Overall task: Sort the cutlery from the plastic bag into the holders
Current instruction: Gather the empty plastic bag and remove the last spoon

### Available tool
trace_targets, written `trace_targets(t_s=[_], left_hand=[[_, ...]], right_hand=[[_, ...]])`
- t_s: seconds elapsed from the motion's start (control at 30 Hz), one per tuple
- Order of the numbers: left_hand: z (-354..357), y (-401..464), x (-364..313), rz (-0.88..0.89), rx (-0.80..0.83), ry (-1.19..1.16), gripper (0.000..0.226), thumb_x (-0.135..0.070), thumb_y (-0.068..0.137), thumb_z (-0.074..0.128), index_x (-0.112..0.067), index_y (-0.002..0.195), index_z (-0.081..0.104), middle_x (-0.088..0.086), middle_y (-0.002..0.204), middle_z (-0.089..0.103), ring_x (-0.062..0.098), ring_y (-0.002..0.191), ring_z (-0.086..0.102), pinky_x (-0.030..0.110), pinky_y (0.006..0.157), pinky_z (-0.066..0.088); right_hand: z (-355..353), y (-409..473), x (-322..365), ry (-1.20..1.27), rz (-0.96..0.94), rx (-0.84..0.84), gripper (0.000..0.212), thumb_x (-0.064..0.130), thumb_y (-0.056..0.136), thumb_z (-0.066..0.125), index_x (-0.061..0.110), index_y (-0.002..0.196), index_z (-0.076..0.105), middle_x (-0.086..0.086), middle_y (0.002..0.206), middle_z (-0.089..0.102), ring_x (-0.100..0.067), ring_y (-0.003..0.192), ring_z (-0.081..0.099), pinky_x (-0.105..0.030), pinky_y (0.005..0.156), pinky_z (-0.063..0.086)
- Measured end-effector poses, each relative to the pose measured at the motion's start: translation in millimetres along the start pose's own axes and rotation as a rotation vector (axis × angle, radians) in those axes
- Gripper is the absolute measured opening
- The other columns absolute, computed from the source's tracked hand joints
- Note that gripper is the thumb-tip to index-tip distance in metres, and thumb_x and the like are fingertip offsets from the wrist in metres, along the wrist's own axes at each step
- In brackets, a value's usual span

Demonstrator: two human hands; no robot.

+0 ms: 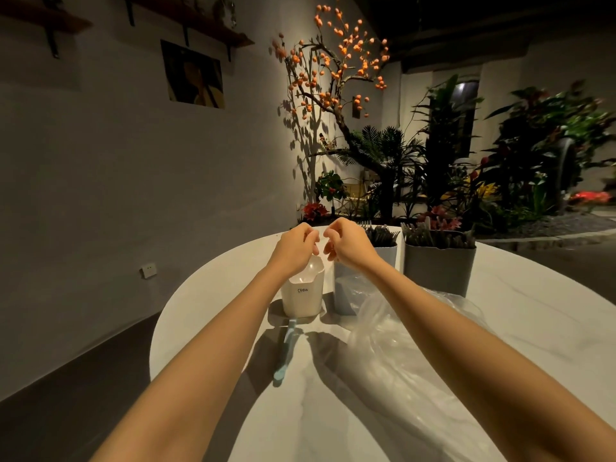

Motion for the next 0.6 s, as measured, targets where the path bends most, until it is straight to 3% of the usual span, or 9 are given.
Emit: trace_targets(t_s=[0.23, 0.33, 0.47, 0.6], left_hand=[[26.4, -26.2, -43.4, 0.072, 0.074, -0.069, 0.027, -0.023, 0.104, 0.037, -0.011, 0.089, 0.056, 0.003, 0.077, 0.059, 0.013, 0.066, 0.054, 0.021, 0.060, 0.042], [38.6, -37.4, -57.2, 0.099, 0.092, -0.060, 0.032, -0.022, 0.104, 0.038, -0.015, 0.077, 0.054, -0.002, 0.069, 0.056, 0.009, 0.062, 0.052, 0.020, 0.060, 0.042], [48.4, -53.4, -75.8, 0.140, 0.101, -0.012, 0.040, -0.023, 0.104, 0.037, -0.021, 0.067, 0.050, -0.006, 0.065, 0.052, 0.004, 0.061, 0.049, 0.019, 0.060, 0.039], [59.8, -67.8, -89.4, 0.162, 0.149, -0.058, 0.037, -0.021, 0.104, 0.038, -0.017, 0.071, 0.055, -0.004, 0.065, 0.055, 0.008, 0.061, 0.052, 0.024, 0.063, 0.043]], right_hand=[[-34.8, -37.9, -6.6, -0.027, 0.042, 0.007, 0.024, 0.014, 0.103, 0.035, 0.004, 0.092, 0.054, -0.004, 0.067, 0.058, -0.014, 0.053, 0.054, -0.023, 0.049, 0.046], [-48.4, -56.2, -13.4, -0.047, 0.068, 0.031, 0.025, 0.013, 0.103, 0.033, 0.003, 0.089, 0.052, -0.006, 0.065, 0.056, -0.017, 0.052, 0.051, -0.025, 0.048, 0.042], [-66.9, -81.6, -19.8, -0.092, 0.093, 0.064, 0.026, 0.012, 0.103, 0.030, 0.004, 0.086, 0.049, -0.005, 0.062, 0.056, -0.015, 0.048, 0.047, -0.017, 0.040, 0.035], [-78.7, -99.2, -26.4, -0.135, 0.132, 0.085, 0.034, 0.013, 0.103, 0.028, 0.010, 0.076, 0.048, -0.006, 0.064, 0.057, -0.015, 0.050, 0.048, -0.022, 0.044, 0.037]])
Point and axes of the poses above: each hand's wrist, its own y-axis towards the middle knuckle, its own z-axis out of the palm, x = y × z, the point moved 7 cm from there along y, towards the middle knuckle
